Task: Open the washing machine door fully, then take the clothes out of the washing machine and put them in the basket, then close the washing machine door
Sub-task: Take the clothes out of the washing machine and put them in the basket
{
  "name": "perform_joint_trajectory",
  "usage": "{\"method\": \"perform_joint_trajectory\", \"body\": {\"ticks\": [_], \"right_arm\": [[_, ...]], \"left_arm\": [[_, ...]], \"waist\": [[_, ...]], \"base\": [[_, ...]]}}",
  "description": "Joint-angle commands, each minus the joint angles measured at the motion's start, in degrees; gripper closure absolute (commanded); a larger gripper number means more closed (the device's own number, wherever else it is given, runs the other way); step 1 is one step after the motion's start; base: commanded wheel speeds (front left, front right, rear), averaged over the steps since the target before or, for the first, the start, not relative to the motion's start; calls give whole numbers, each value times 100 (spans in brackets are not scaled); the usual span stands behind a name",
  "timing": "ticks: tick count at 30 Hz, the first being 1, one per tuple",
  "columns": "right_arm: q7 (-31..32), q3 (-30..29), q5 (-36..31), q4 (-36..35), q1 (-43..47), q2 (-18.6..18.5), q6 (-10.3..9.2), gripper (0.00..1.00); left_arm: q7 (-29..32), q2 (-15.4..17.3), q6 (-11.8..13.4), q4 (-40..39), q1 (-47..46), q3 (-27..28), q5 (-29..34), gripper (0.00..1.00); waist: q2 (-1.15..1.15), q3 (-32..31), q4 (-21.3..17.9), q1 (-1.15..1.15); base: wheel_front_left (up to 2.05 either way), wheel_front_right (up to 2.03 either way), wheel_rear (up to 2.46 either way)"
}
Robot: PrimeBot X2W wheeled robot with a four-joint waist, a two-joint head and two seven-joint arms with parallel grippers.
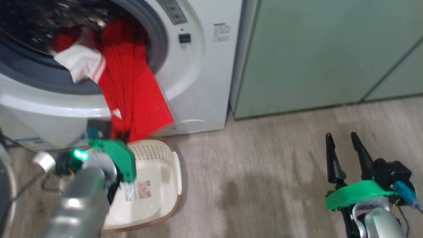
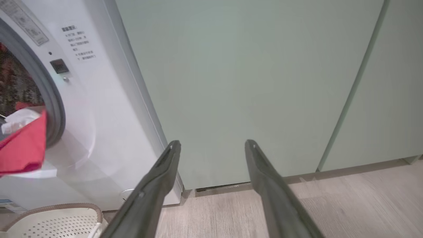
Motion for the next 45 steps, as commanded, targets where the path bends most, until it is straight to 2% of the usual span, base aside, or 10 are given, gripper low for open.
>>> {"method": "perform_joint_trajectory", "body": {"ticks": [1,9,15,25,35,36,37,39,45], "right_arm": [[-36,128,31,-146,54,-112,-4,0],[-36,175,69,-137,158,-182,-4,0],[-36,221,80,-191,76,-245,-4,0],[-36,179,34,-309,-275,-274,-4,0],[-36,121,-33,-442,-644,-229,-4,0],[-36,110,-37,-446,-661,-227,-4,0],[-36,99,-38,-450,-675,-226,-4,0],[-36,84,-43,-458,-686,-226,-4,0],[-36,47,-72,-414,-634,-214,-4,0]], "left_arm": [[-44,118,7,-169,137,-3,-96,100],[184,92,6,-216,920,-332,-416,100],[497,123,6,-57,1299,-491,-782,100],[840,287,6,402,971,-443,-1254,100],[505,431,11,653,534,-443,-1318,100],[453,428,10,661,516,-453,-1323,76],[420,424,9,671,505,-446,-1347,58],[394,414,8,690,497,-446,-1384,1],[24,387,7,698,526,-431,-1559,0]], "waist": [[-1,-408,339,0],[-1,-581,479,0],[-1,-363,420,0],[-1,466,166,0],[-1,1166,-42,0],[-1,1186,-52,0],[-1,1200,-61,0],[-1,1201,-70,0],[-1,985,-23,0]], "base": [[0,0,0],[0,0,0],[0,0,0],[0,0,0],[0,0,0],[0,0,0],[0,0,0],[0,0,0],[0,0,0]]}}
